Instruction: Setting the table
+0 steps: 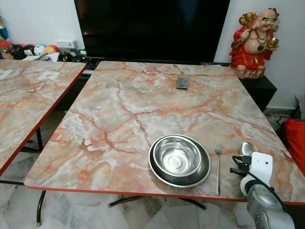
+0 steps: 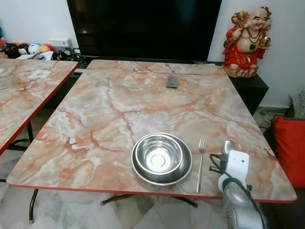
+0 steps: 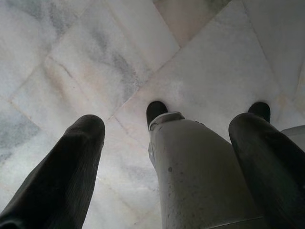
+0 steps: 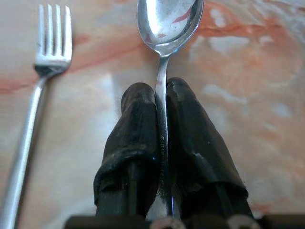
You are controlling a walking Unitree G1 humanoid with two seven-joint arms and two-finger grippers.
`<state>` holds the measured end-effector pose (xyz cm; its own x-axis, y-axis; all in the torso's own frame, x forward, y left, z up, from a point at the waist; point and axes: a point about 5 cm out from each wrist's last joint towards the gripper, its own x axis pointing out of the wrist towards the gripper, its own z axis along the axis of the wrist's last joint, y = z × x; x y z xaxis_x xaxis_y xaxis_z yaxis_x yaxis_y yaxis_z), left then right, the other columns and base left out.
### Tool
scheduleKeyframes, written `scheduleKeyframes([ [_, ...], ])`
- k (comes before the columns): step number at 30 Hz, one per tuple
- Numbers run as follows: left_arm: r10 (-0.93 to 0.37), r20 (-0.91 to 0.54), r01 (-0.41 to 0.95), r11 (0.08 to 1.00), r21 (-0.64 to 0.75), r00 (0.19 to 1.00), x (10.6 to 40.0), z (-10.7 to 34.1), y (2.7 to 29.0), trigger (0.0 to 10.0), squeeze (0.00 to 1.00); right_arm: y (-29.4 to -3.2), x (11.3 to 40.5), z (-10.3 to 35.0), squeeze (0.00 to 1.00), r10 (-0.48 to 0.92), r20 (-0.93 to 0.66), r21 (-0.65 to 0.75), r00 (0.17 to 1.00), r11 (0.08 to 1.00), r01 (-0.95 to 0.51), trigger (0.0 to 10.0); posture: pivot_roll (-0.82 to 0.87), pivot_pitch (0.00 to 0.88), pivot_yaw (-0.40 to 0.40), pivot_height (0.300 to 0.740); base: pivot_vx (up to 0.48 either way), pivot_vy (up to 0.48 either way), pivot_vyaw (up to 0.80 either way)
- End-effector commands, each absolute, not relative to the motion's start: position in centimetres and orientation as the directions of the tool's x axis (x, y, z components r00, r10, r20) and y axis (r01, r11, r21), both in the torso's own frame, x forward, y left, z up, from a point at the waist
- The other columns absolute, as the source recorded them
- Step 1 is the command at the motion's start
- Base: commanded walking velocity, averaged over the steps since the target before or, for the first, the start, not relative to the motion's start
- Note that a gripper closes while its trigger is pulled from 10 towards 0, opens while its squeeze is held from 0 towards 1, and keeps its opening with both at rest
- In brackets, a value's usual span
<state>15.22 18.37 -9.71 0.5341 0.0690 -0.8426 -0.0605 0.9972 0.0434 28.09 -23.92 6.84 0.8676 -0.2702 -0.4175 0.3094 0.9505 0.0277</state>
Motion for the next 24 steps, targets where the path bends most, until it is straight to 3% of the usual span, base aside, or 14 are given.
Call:
scheduleKeyframes([
  [1,0.059,-0.860,-0.046,0.998,0.041,0.506,14.4,-10.1,18.2,10.0,0.00,-24.1,27.8,6.9,0.00,-0.255,-0.428,0.066,0.867,0.948,0.311,10.0,-0.01,0.000,-0.023,0.740,0.000,0.000,0.00],
  [9,0.058,-0.862,-0.048,0.998,0.039,0.504,14.4,-10.1,18.2,10.0,0.00,-23.0,28.3,6.9,0.00,-0.143,-0.448,0.134,0.883,0.965,0.225,10.0,-0.01,0.000,-0.025,0.740,0.000,0.000,0.00],
  [24,0.058,-0.862,-0.046,0.998,0.040,0.503,14.3,-10.1,18.2,10.0,0.00,-22.4,28.4,5.9,0.00,-0.136,-0.479,0.139,0.867,0.964,0.228,10.0,0.00,0.000,-0.025,0.740,0.000,0.000,0.00],
])
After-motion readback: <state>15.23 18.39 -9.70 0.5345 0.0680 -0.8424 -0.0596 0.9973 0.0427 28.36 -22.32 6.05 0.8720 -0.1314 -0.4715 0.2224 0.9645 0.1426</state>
